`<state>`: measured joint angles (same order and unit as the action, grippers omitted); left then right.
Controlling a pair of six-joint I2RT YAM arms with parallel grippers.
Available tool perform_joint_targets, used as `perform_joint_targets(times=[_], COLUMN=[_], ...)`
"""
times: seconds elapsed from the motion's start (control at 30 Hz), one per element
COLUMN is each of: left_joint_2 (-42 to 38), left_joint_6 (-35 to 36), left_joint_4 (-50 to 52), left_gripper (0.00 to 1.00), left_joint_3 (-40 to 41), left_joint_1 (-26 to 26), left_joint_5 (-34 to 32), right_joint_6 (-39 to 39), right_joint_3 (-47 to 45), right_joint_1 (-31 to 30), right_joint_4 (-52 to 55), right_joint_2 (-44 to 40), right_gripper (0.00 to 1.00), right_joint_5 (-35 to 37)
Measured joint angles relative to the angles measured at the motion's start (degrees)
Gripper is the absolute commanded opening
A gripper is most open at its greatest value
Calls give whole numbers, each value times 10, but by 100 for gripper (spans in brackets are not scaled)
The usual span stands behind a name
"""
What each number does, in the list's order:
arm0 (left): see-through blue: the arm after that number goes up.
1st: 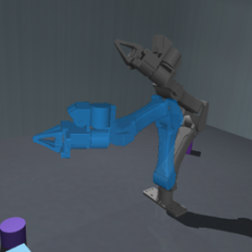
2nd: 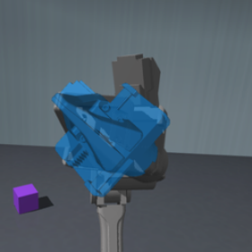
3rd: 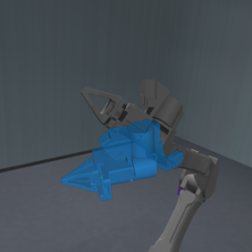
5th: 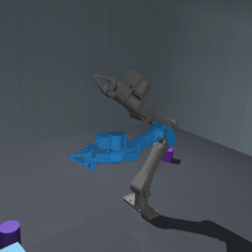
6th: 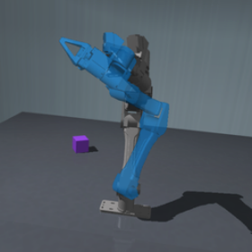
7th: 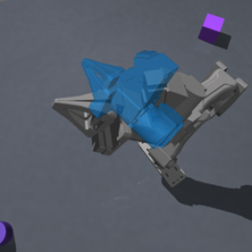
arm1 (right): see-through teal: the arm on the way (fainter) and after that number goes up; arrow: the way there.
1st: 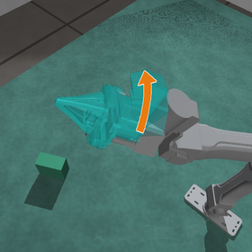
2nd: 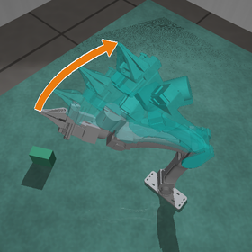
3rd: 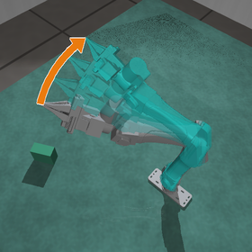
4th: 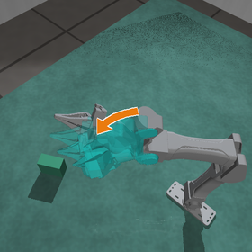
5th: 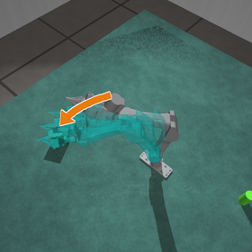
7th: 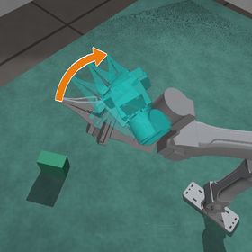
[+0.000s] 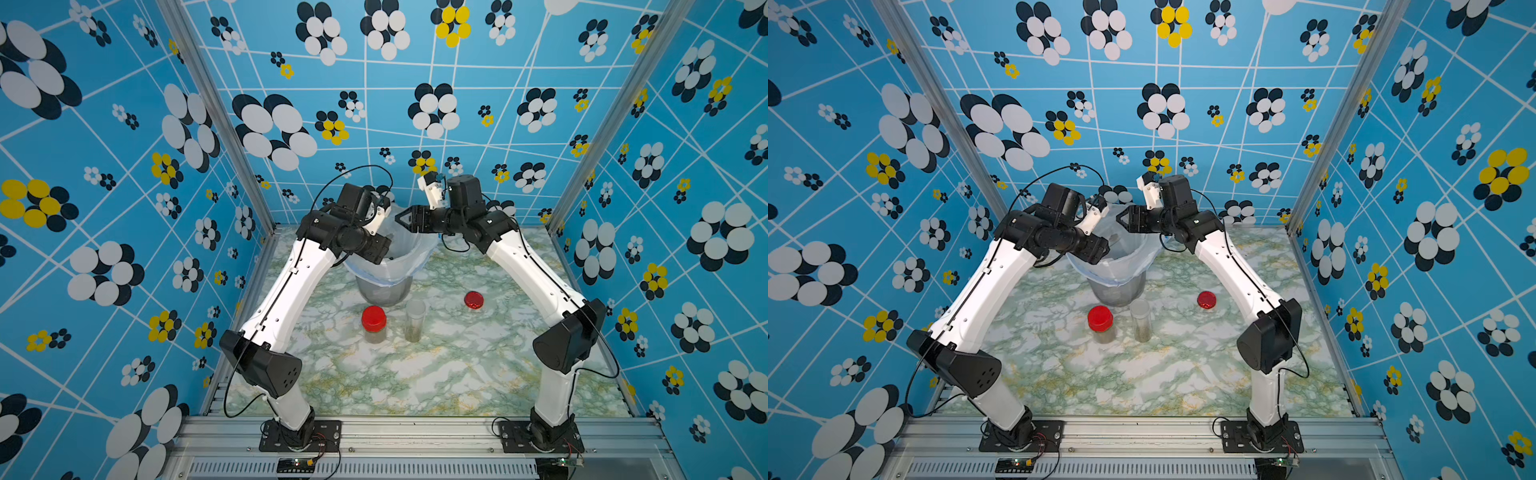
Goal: Empty moldy mung beans from jars
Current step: Pour the moldy mung beans from the jar into the trash bin.
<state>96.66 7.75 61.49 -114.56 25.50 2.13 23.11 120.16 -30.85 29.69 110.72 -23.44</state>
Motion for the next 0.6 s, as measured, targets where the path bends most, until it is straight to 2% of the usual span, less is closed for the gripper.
perform_joint_targets(times=[0.47, 0.53, 0.6], left_joint_2=[-11, -11, -11], left_joint_6=[0, 0, 0], left_joint_4=[-20, -20, -20], left_gripper=[78, 75, 66], left_joint_3=[10, 10, 12], left_joint_1=[-7, -7, -7], left_joint_5=[-2, -2, -2], right_joint_6=[-28, -30, -30], right_joint_3=[38, 41, 46], right_joint_1=[-2, -2, -3], right_joint_4=[62, 68, 75], right_joint_2=[25, 31, 35], right_gripper=[63, 63, 64], right_joint_5=[11, 10, 10])
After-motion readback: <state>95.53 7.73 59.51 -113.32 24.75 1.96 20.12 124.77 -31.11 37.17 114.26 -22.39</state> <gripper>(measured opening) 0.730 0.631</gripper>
